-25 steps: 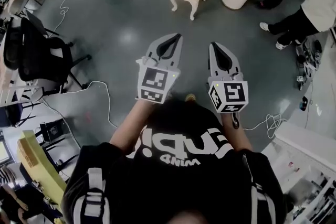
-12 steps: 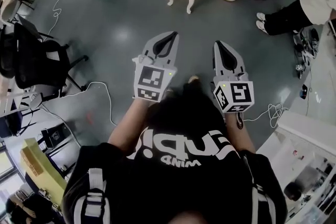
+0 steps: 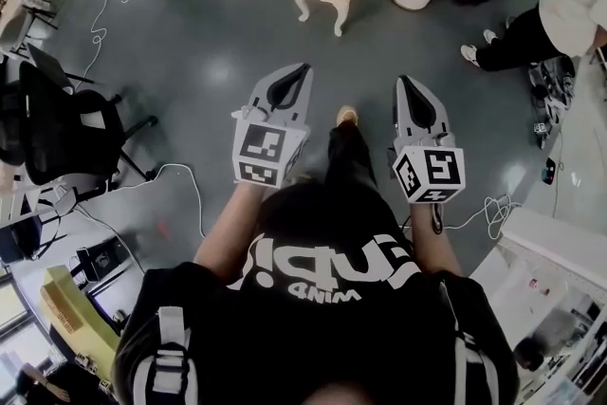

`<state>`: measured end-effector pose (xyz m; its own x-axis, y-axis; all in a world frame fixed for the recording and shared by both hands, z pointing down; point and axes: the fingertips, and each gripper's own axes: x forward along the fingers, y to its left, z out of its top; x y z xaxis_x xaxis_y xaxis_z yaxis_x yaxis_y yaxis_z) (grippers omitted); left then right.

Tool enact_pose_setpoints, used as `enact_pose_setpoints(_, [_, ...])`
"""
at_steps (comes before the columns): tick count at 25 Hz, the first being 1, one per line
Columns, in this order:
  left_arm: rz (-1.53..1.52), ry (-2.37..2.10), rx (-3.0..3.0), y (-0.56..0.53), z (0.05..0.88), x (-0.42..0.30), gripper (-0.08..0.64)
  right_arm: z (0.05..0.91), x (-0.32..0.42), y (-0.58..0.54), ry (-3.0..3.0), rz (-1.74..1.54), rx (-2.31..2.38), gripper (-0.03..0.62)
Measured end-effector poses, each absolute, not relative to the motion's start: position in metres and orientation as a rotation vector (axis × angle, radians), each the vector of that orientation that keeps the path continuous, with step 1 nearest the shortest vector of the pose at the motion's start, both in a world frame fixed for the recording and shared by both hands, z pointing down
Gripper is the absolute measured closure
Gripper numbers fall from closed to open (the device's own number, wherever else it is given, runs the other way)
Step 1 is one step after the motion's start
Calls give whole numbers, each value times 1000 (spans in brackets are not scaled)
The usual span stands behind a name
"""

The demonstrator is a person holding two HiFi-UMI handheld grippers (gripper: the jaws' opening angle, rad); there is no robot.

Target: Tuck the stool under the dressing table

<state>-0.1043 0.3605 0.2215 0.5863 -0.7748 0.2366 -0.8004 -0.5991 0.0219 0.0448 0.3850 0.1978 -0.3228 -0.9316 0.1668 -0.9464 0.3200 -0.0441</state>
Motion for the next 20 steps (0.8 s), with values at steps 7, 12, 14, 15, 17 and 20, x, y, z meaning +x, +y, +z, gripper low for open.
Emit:
enact_pose_setpoints(7, [311, -1309, 2693, 300, 220, -89, 551, 202, 58, 322, -2449, 228, 1783, 571])
enact_pose_setpoints(12, [345, -1283, 2679, 251, 227, -74, 551, 205, 72, 272, -2454, 267, 1767, 571])
enact_pose_setpoints(14, [340, -1279, 2675, 227, 223, -64, 551, 205, 80, 248, -2461, 280, 1749, 571])
enact_pose_setpoints(15, [338, -1277, 2673, 215, 221, -59, 551, 204, 84, 236, -2466, 285, 1738, 571])
enact_pose_setpoints(17, [331, -1274, 2662, 191, 218, -47, 551, 203, 92, 213, -2478, 293, 1713, 571])
enact_pose_setpoints(20, [331, -1282, 2651, 159, 213, -32, 551, 201, 104, 181, -2494, 292, 1679, 571])
